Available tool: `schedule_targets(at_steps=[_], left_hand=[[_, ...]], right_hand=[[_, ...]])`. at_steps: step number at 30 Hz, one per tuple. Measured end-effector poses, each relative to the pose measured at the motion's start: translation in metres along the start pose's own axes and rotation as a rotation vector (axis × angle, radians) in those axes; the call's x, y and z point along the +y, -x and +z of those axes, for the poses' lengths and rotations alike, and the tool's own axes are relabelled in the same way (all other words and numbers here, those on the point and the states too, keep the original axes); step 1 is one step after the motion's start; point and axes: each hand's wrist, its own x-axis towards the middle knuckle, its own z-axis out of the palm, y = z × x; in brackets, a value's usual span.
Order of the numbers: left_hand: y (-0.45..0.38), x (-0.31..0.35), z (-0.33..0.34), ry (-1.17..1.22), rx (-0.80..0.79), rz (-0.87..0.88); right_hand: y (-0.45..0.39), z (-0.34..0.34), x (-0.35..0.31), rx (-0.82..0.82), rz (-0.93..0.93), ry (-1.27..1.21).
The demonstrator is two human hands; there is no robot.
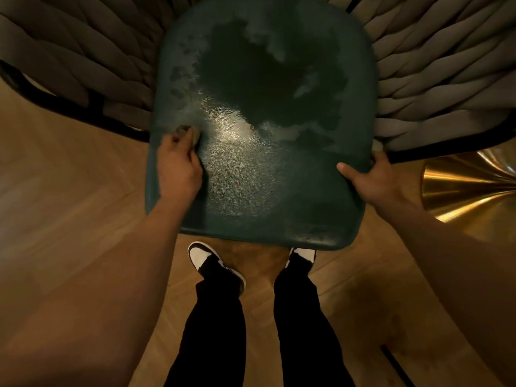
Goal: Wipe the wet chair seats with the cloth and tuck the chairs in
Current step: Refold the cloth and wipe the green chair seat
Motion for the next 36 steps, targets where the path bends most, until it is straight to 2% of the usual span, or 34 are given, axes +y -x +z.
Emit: schedule_targets(at_steps=[6,14,20,23,26,31,36], left_hand=[[0.025,0.097,0.055,0.105,-0.075,0.018],[0.064,0.215,0.117,0.112,-0.141,0.109],[0.081,0.272,0.152,-0.05,-0.263,0.266],[0.081,0.275,0.15,-0.091,-0.248,0.3],[0.074,0.26,0.142,-0.115,-0.243,0.371],[0.057,0.226,0.118,-0.126,-0.234,0.351],[0.032,0.17,0.09,-0.126,-0.155,0.263]], right_hand=[[-0.002,-0.016,0.0,-0.114,0.048,-0.275],[-0.01,-0.031,0.015,-0.257,0.131,-0.378],[-0.014,-0.03,0.018,-0.216,0.174,-0.393],[-0.013,-0.031,0.017,-0.228,0.187,-0.405],[-0.011,-0.031,0.011,-0.255,0.124,-0.355],[-0.015,-0.024,-0.005,-0.102,-0.003,-0.191],[-0.02,-0.012,-0.022,-0.02,0.044,-0.005]])
